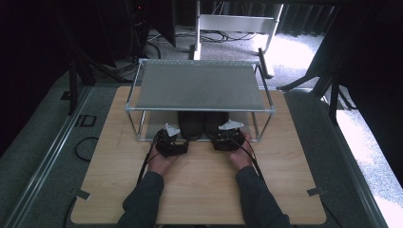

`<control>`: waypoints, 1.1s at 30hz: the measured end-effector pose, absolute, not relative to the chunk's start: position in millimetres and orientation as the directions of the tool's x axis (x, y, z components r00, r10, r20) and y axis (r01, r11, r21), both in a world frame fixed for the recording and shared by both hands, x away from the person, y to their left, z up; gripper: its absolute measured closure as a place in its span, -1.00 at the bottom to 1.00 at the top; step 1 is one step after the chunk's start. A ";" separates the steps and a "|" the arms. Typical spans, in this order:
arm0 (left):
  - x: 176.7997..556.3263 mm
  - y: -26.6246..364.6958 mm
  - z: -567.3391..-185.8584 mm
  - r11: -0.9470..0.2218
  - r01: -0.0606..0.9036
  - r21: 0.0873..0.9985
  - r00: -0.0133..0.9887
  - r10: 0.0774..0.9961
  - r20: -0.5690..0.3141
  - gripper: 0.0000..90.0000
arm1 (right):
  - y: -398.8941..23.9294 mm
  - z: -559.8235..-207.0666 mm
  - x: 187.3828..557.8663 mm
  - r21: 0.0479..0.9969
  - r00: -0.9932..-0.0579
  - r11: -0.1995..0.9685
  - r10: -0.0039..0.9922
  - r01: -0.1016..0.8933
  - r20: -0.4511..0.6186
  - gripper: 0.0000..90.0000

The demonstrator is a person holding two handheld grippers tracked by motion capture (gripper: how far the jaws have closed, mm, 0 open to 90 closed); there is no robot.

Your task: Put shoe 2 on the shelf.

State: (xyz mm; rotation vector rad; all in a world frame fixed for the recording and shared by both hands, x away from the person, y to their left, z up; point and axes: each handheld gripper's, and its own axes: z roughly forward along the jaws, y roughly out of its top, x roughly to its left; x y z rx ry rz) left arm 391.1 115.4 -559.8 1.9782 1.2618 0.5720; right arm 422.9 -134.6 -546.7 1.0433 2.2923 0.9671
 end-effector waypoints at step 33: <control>372.6 118.9 -557.1 -0.239 0.508 0.827 0.392 0.920 0.024 -0.39 | -240.8 -556.3 355.6 0.734 -0.501 0.361 0.865 0.576 -0.033 -0.32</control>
